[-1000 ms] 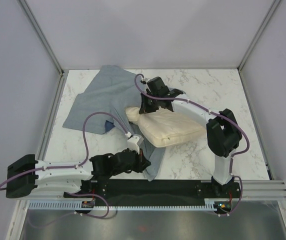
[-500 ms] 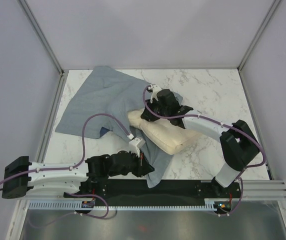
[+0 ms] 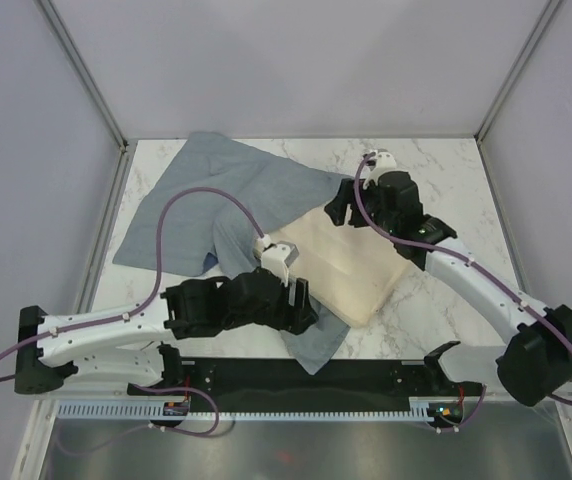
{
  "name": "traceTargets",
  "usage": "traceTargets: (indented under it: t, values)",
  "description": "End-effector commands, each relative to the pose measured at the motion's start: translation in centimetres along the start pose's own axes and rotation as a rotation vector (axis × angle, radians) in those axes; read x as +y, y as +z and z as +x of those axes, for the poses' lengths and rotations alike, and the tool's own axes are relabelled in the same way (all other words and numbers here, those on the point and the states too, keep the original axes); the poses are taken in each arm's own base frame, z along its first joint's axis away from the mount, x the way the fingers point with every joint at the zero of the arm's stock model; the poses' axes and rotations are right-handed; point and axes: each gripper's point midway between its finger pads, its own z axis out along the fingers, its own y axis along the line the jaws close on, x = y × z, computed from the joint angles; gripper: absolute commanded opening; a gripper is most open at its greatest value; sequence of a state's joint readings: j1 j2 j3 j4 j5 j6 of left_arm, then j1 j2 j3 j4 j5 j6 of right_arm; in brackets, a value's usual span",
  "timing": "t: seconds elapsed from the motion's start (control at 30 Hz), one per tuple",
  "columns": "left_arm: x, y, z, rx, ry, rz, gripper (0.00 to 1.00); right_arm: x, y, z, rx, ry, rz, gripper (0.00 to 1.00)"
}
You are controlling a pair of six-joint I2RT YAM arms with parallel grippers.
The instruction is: Put the pillow into the pillowcase
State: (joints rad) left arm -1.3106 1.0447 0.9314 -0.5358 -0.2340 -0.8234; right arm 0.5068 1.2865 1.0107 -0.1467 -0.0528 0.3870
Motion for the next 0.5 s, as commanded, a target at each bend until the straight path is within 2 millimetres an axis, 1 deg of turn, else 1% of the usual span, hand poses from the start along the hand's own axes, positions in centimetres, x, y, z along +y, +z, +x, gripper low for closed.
traceTargets:
  t: [0.0,0.03,0.07,0.1,0.13,0.17,0.2,0.23,0.27,0.3,0.33,0.37,0.4,0.47]
  values:
    - [7.5,-0.7,-2.7,-0.002,0.068,-0.333,0.78,-6.3,-2.4,2.2,0.06,0.141,0.233,0.78]
    - [8.4,-0.6,-3.5,-0.003,0.062,-0.365,0.78,-7.6,-3.0,3.3,0.076,0.18,0.27,0.85]
    - [9.1,-0.7,-5.0,-0.026,0.07,-0.389,0.78,-9.3,-3.7,3.3,0.063,0.235,0.321,0.87]
    - [11.0,-0.3,-6.3,-0.039,0.047,-0.456,0.78,-9.9,-4.6,3.6,0.055,0.293,0.346,0.89]
    - [11.8,-0.3,-7.3,-0.058,0.046,-0.492,0.78,-10.8,-5.2,4.8,0.065,0.329,0.376,0.93]
    - [12.4,-0.5,-9.2,-0.098,0.062,-0.536,0.79,-11.7,-5.8,5.1,0.054,0.364,0.407,0.94]
    - [13.6,-0.5,-10.4,-0.113,0.05,-0.581,0.79,-11.8,-6.7,4.9,0.024,0.402,0.414,0.94]
    - [14.4,0.8,-10.5,-0.082,0.045,-0.617,0.79,-12.5,-7.1,6.2,0.027,0.425,0.443,0.94]
    - [14.1,1.1,-11.9,-0.101,0.033,-0.617,0.79,-12.7,-7.6,6.4,0.012,0.447,0.452,0.94]
    - [15.7,0.8,-13.5,-0.132,0.077,-0.705,0.79,-12.6,-8.2,6.0,-0.023,0.461,0.444,0.94]
    - [16.4,2.0,-14.2,-0.118,0.094,-0.749,0.79,-12.6,-8.4,6.9,-0.017,0.481,0.448,0.94]
    - [17.3,2.1,-15.0,-0.126,0.126,-0.807,0.79,-12.5,-8.5,7.0,-0.021,0.489,0.442,0.94]
    - [18.0,2.5,-15.5,-0.123,0.141,-0.845,0.78,-12.4,-8.7,7.0,-0.025,0.492,0.433,0.94]
    - [19.0,3.5,-16.5,-0.113,0.186,-0.915,0.78,-12.1,-8.5,7.8,0.0,0.497,0.413,0.93]
